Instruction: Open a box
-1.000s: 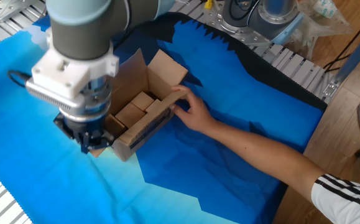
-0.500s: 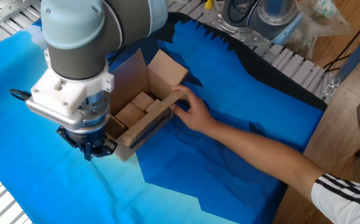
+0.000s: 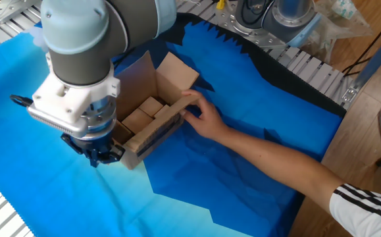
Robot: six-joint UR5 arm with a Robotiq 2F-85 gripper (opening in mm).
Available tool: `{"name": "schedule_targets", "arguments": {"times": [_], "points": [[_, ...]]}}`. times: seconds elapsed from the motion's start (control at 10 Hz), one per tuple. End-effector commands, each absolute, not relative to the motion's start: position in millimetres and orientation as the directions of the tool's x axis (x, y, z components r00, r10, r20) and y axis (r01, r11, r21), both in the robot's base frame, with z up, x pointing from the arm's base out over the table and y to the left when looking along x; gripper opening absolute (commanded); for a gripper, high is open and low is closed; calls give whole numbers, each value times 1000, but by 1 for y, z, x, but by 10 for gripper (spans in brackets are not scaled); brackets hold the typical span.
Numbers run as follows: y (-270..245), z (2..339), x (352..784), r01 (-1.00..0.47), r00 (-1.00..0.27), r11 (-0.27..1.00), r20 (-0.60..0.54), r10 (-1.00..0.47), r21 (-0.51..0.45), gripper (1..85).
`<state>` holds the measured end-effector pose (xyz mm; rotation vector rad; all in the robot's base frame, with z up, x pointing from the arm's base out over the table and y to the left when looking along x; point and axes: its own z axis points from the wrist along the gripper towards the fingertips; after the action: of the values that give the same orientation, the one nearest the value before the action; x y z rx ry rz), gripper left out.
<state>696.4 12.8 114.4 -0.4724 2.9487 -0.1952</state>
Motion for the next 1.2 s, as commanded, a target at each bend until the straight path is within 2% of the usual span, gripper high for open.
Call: {"name": "schedule_targets", "arguments": {"times": [0.0, 0.4, 0.8, 1.1], "points": [[9, 139, 701, -327, -928, 922, -112, -354, -207, 13], [-22, 168, 704, -433, -879, 818, -22, -476, -378, 13], [-22, 181, 690, -460, -873, 799, 36, -486, -386, 13], [-40, 206, 655, -464, -882, 782, 139, -450, -415, 13]]}}
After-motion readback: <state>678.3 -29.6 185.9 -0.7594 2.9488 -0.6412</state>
